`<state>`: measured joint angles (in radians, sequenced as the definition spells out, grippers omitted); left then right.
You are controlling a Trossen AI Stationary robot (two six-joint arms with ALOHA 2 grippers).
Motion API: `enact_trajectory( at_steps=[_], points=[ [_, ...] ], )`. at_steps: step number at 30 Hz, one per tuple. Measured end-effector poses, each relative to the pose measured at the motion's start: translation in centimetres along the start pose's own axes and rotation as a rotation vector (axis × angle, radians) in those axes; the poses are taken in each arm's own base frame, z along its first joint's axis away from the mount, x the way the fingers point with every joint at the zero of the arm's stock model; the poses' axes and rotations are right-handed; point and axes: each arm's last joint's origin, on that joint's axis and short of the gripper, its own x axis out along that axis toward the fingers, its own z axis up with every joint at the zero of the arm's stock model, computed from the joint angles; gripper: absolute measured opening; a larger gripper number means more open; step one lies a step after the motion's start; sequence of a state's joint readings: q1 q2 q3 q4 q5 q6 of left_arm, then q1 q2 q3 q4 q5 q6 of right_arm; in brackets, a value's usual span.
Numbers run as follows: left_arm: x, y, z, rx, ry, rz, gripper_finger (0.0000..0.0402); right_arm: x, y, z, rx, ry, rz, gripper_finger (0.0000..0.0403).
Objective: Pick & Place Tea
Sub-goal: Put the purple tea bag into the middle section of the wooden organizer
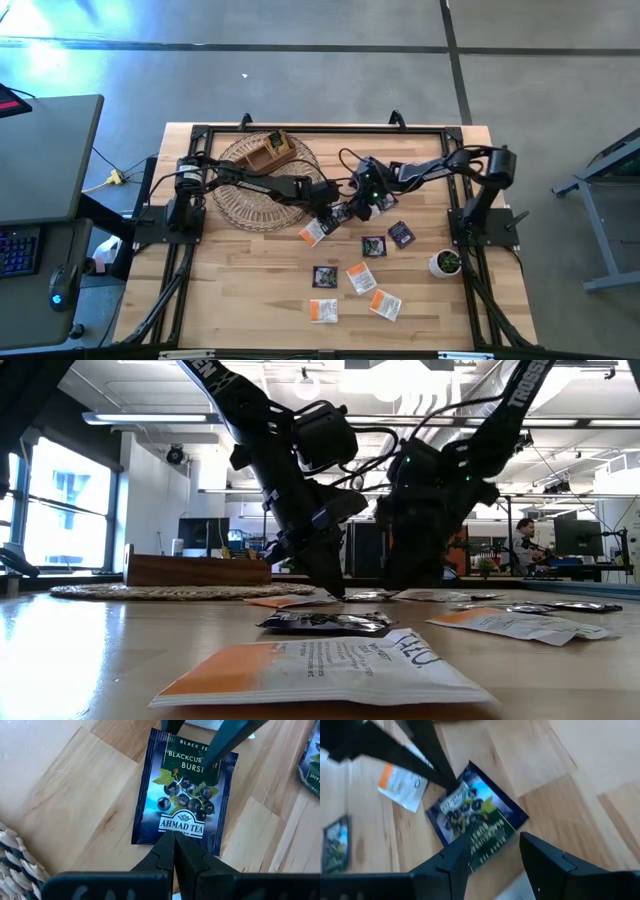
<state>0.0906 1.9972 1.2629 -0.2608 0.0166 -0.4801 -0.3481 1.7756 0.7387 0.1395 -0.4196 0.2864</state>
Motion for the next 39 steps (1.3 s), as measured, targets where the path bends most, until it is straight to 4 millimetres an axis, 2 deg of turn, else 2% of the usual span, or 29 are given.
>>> enact_trajectory(
  at_steps=[12,15,19,23,25,29,32,35,39],
  points=[
    [0.0,-0.2,0.5,0.0,-0.055,-0.027,0.0,0.0,-0.9,0.4,0.071,-0.024,0.046,0.0163],
    [0.0,-0.3,0.9,0.0,-0.101,-0.019,0.0,0.1,-0.9,0.4,0.036,-0.024,0.042,0.0145],
    [-0.1,-0.2,0.8,-0.003,-0.114,0.035,0.0,0.1,-0.9,0.3,0.007,-0.021,0.036,0.0098],
    [-1.2,-0.1,0.9,0.007,-0.101,0.068,0.0,0.1,-0.9,0.2,-0.039,-0.015,0.036,0.0028],
    [-1.8,0.0,0.7,0.038,-0.075,0.081,0.0,0.1,-0.9,0.2,-0.078,-0.02,0.038,0.0008],
    [-3.4,-0.2,1.0,0.151,-0.085,0.078,0.0,0.1,-0.9,0.3,-0.121,-0.031,0.041,0.0019],
    [-4.7,-0.4,1.3,0.248,-0.097,0.075,0.0,-0.2,-0.6,0.6,-0.164,-0.046,0.05,0.0007],
    [-6.0,-0.6,1.4,0.335,-0.093,0.051,0.0,-1.3,0.1,1.3,-0.24,-0.092,0.056,0.0006],
    [-6.8,-0.1,1.4,0.31,-0.031,0.06,0.0,-3.3,1.6,2.4,-0.381,-0.185,0.01,0.0003]
  ],
)
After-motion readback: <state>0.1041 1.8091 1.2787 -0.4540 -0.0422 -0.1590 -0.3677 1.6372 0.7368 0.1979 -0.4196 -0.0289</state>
